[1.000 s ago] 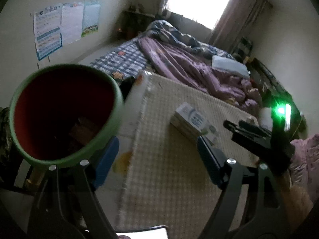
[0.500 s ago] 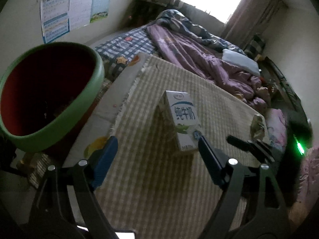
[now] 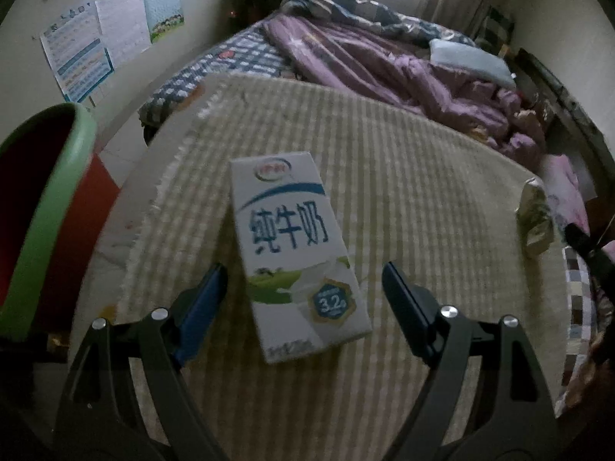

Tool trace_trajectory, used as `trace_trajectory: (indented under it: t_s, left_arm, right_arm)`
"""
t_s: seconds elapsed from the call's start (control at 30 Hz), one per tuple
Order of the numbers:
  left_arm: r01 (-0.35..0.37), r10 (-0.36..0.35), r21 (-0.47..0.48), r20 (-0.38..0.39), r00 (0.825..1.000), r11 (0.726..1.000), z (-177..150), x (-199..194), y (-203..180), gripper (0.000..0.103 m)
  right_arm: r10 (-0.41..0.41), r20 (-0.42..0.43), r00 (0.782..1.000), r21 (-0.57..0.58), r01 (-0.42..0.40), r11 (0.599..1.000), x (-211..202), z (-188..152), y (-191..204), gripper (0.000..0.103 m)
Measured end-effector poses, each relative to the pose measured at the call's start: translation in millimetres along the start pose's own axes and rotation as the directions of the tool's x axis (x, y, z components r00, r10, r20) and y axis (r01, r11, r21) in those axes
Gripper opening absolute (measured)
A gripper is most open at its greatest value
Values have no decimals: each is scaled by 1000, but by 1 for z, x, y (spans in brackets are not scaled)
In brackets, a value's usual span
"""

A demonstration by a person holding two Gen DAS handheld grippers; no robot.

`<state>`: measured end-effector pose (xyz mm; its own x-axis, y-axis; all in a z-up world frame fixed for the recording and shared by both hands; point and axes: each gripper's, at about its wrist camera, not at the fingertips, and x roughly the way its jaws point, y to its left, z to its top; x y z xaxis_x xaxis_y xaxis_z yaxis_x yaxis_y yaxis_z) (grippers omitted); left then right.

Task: Collect trash
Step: 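Grasp the white milk carton with the left gripper while the right grasps the floral paper cup, then carry both items over the red basin and open both grippers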

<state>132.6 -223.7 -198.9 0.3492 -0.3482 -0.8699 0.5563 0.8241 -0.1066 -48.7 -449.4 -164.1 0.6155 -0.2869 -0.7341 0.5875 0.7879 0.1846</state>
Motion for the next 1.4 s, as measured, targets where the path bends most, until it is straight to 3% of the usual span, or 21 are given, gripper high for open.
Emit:
trace_trajectory:
  t_s: [0.1,0.43,0.5,0.53,0.6,0.8,1.0,1.4]
  left_arm:
    - [-6,6,3,-21,1000,1000,0,10,0,60]
    - [47,-47,11,68,997,999,-15,-34,5,56]
    - [56,-56,1,95,994,998,-22,-49,9,54]
    - [59,-58,-4,105,993,998,-24,-53,9,54]
    - [65,-62,-21,131,990,998,-29,-64,12,52]
    - [71,-66,-27,149,987,997,-35,-77,22,51]
    - [83,-76,-34,174,982,996,-38,-93,34,51]
    - [114,-105,-20,261,960,993,-34,-123,63,51]
  right_arm:
    - [-9,-21,1000,15,10,1000,6,5,-12,71]
    - [23,-100,995,96,-13,995,45,16,-27,71]
    - [23,-109,994,101,-12,995,49,14,-26,61]
    - [28,-113,993,100,-17,995,50,14,-25,50]
    - [24,-107,994,89,-14,996,47,13,-20,49]
    - [95,-55,994,47,-93,995,14,3,13,49]
    - [191,-44,981,-14,-192,981,-22,-12,60,49]
    - [282,-46,958,-119,-285,951,-57,-22,141,49]
